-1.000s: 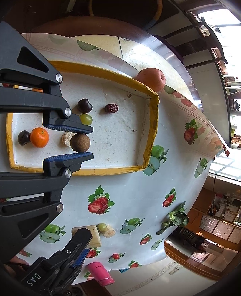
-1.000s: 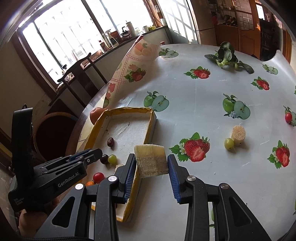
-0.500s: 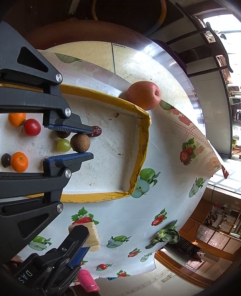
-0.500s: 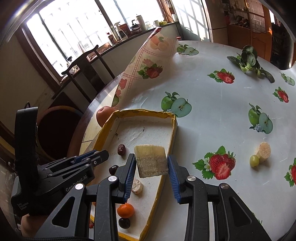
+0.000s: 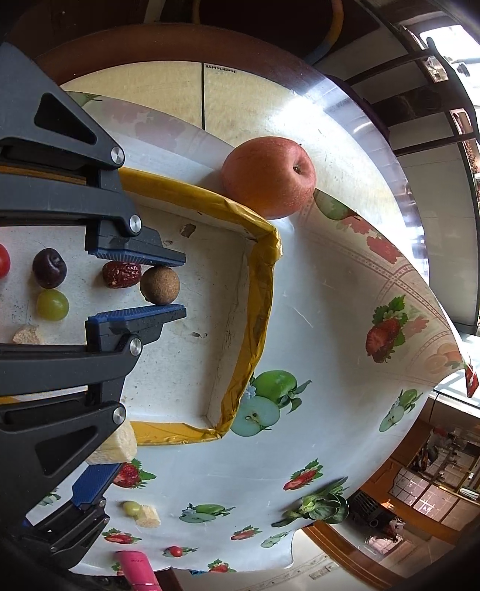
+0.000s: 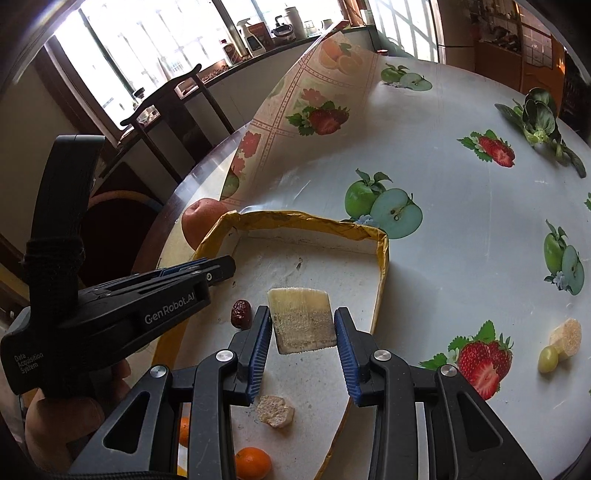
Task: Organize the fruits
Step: 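Carry the brown fruit with the left gripper while the right gripper carries the cake block over the tray, then open the left gripper to drop the brown fruit while the right gripper releases the cake block in the tray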
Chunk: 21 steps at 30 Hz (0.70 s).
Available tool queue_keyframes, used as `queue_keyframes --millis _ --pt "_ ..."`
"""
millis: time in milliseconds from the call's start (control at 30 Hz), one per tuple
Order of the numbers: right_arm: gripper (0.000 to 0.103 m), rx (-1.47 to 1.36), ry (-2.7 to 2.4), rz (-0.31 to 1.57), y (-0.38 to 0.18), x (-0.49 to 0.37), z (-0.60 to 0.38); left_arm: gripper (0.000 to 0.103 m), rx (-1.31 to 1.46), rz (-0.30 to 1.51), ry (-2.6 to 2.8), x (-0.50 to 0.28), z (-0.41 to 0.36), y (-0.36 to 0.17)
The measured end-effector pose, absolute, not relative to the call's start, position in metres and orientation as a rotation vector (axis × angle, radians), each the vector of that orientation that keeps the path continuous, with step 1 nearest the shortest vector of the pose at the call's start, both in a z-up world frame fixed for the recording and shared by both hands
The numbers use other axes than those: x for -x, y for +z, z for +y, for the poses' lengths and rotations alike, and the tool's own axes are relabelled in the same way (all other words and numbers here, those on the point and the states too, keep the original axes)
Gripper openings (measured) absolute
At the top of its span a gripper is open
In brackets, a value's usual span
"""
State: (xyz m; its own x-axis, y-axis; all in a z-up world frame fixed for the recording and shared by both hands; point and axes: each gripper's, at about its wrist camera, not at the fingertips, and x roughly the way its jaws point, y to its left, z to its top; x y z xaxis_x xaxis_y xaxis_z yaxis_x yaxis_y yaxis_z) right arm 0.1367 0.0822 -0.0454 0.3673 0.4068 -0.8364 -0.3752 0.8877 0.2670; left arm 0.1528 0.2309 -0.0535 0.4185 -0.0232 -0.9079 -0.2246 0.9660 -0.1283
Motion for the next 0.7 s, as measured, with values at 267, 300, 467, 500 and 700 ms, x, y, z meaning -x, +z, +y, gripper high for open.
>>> queue_keyframes --millis 267,300,467,500,700 --pt "0.035 -0.006 0.525 1.138 -0.077 -0.14 0.095 0.018 0.244 1.18 0.138 -0.163 0.23 -0.079" --pt "0.035 -0.001 0.526 1.143 -0.08 -0.141 0.096 0.018 0.244 1.185 0.139 -0.164 0.23 -0.082" --pt "0.035 0.019 0.531 1.161 -0.092 -0.141 0.101 0.018 0.242 1.197 0.148 -0.169 0.228 -0.091" --pt "0.036 0.024 0.531 1.162 -0.094 -0.141 0.101 0.018 0.232 1.198 0.15 -0.169 0.226 -0.091" --pt "0.037 0.057 0.544 1.152 -0.096 -0.139 0.108 0.018 0.216 1.198 0.156 -0.169 0.223 -0.091"
